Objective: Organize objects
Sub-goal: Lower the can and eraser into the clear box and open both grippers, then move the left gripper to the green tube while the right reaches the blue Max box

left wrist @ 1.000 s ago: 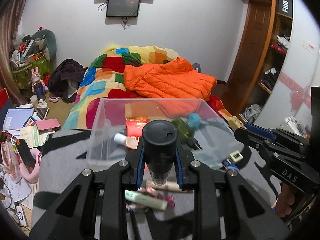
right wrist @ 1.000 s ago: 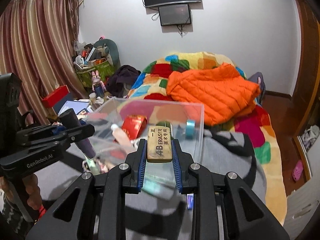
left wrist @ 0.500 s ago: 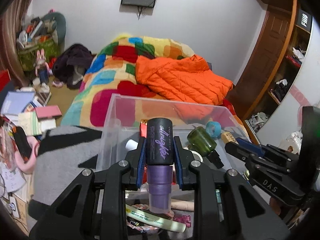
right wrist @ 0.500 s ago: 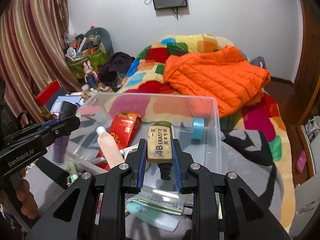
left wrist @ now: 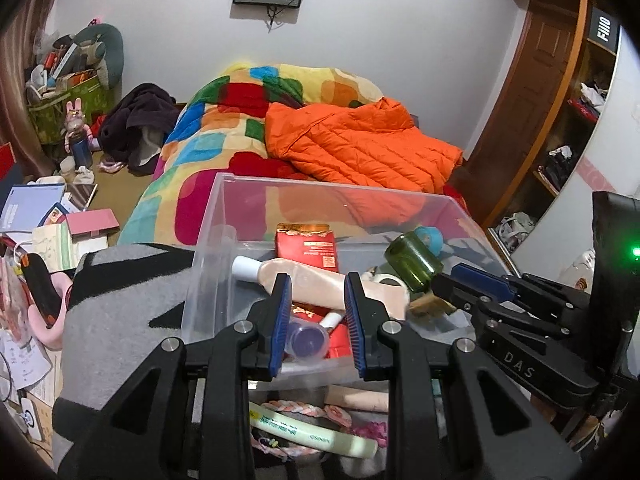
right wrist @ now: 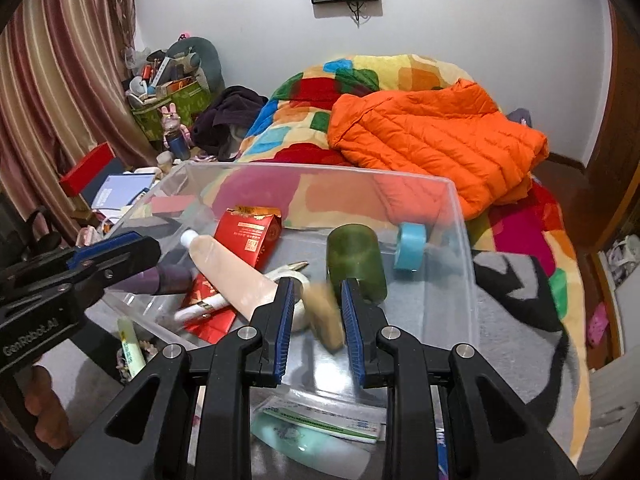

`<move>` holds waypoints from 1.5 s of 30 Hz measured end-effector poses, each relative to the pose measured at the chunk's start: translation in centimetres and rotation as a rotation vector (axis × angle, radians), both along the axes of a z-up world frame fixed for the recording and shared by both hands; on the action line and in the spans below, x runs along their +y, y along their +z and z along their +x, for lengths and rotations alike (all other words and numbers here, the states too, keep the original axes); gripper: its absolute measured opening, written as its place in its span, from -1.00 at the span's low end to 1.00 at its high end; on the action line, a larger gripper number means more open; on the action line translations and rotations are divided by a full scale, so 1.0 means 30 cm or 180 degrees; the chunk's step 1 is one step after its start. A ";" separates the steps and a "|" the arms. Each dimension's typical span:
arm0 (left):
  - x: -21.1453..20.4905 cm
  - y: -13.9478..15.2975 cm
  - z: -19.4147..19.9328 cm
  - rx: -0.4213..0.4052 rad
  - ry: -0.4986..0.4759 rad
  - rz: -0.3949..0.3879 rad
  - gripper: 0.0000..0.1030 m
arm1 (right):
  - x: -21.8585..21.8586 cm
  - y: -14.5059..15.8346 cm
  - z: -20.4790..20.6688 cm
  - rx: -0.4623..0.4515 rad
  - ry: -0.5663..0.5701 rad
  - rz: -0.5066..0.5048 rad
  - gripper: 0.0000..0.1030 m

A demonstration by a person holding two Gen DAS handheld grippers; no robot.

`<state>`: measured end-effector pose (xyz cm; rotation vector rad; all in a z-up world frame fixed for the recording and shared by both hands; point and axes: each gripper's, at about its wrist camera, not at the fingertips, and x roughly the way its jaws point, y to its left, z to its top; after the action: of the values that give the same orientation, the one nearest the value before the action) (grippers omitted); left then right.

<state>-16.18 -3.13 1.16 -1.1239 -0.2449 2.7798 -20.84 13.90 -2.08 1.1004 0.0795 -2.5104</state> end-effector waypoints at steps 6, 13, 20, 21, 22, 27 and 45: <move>0.014 0.048 0.075 0.0167 0.0003 -0.0135 -0.13 | 0.032 0.043 0.055 0.0108 0.0064 -0.0012 -0.45; 0.009 0.069 0.190 0.0276 0.0026 -0.0300 0.42 | 0.106 0.095 0.158 0.0322 0.0063 -0.0010 -0.11; 0.003 -0.013 0.267 -0.0018 0.0087 -0.0327 0.69 | 0.214 0.055 0.244 0.0308 -0.0107 0.0107 0.14; 0.004 -0.028 0.275 -0.0050 0.0101 -0.0330 0.75 | 0.228 0.036 0.249 0.0269 -0.0133 0.0123 0.17; 0.008 -0.042 0.285 -0.0074 0.0093 -0.0332 0.76 | 0.240 0.016 0.250 0.0218 -0.0152 0.0151 0.18; 0.036 -0.127 0.314 -0.0288 0.0063 -0.0429 0.80 | 0.294 -0.111 0.245 -0.0119 -0.0283 0.0283 0.18; -0.013 -0.172 0.283 -0.0346 0.0158 -0.0487 0.18 | 0.227 -0.154 0.241 -0.0137 -0.0147 0.0227 -0.49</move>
<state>-7.69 -3.53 -4.01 -1.3236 -0.0726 2.8250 -13.60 20.72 -6.69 1.1970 0.1339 -2.5409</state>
